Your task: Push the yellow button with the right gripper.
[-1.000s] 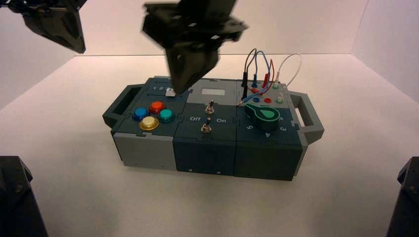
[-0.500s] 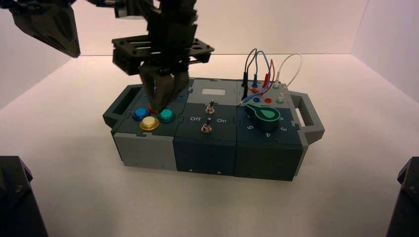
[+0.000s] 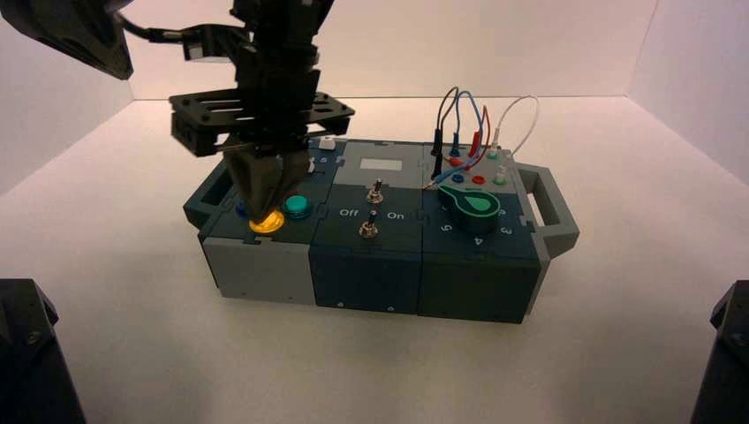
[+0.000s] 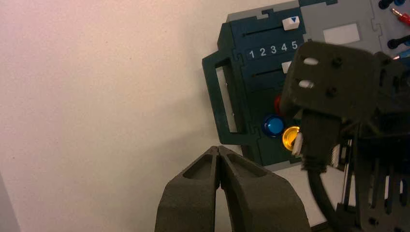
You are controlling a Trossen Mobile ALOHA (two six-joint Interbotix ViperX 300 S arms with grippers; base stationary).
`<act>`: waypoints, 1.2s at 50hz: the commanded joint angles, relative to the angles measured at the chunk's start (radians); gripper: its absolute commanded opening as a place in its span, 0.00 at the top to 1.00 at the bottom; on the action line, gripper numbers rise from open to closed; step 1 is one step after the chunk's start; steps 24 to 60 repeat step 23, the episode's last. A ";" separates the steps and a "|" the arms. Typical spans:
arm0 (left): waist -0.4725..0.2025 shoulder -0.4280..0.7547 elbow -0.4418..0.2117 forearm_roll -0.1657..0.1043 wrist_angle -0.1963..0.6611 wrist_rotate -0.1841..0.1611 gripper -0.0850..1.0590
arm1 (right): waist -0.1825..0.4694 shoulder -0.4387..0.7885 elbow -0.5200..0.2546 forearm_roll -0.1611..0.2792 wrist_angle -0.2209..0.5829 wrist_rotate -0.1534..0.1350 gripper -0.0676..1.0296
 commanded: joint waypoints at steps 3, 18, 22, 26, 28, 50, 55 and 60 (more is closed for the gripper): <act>-0.021 -0.002 -0.011 0.000 -0.006 0.006 0.95 | 0.006 0.002 -0.012 0.006 0.005 0.000 0.96; -0.040 -0.017 -0.003 0.000 -0.026 0.005 0.95 | -0.008 -0.103 -0.009 -0.002 0.063 0.011 0.96; -0.044 -0.014 0.002 0.000 -0.035 0.005 0.95 | -0.008 -0.114 -0.005 0.000 0.069 0.017 0.96; -0.044 -0.015 0.002 0.002 -0.038 0.005 0.95 | -0.008 -0.112 -0.003 0.000 0.069 0.017 0.96; -0.044 -0.015 0.002 0.002 -0.038 0.005 0.95 | -0.008 -0.112 -0.003 0.000 0.069 0.017 0.96; -0.044 -0.015 0.002 0.002 -0.038 0.005 0.95 | -0.008 -0.112 -0.003 0.000 0.069 0.017 0.96; -0.044 -0.015 0.002 0.002 -0.038 0.005 0.95 | -0.008 -0.112 -0.003 0.000 0.069 0.017 0.96; -0.044 -0.015 0.002 0.002 -0.038 0.005 0.95 | -0.008 -0.112 -0.003 0.000 0.069 0.017 0.96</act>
